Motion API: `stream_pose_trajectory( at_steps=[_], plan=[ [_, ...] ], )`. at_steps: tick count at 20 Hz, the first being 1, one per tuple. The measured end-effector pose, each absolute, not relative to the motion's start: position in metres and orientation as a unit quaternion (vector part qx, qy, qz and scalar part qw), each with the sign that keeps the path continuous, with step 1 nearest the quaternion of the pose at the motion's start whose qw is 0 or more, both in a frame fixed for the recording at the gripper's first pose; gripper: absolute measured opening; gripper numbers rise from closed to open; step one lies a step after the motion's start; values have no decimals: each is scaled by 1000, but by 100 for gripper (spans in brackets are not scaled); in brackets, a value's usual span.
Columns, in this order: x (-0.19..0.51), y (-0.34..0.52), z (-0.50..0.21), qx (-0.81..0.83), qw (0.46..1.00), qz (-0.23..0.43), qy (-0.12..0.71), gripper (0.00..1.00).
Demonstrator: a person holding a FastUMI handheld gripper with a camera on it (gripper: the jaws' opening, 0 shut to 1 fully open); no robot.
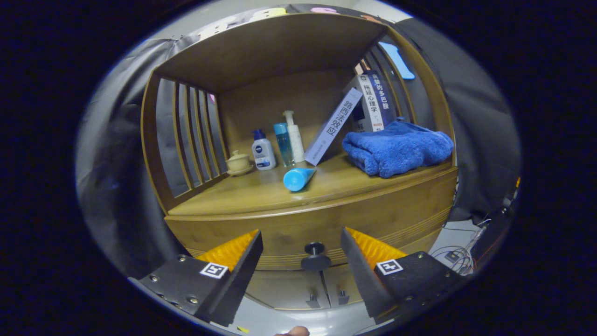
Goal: Pull open the drawer, take out the items inside it, and place them on the countertop above the cabinet.
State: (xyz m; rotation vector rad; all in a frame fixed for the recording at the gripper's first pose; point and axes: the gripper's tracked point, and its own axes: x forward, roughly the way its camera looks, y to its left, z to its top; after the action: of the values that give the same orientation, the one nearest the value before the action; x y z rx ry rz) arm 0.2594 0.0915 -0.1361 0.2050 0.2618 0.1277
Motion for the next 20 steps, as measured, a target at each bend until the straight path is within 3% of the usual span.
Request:
stream_pose_trajectory(
  at_steps=[8, 20],
  plan=[
    [243, 70, -111, 85, 988, 54, 117, 100],
    [194, -6, -6, 42, 998, -9, 35, 100]
  ],
)
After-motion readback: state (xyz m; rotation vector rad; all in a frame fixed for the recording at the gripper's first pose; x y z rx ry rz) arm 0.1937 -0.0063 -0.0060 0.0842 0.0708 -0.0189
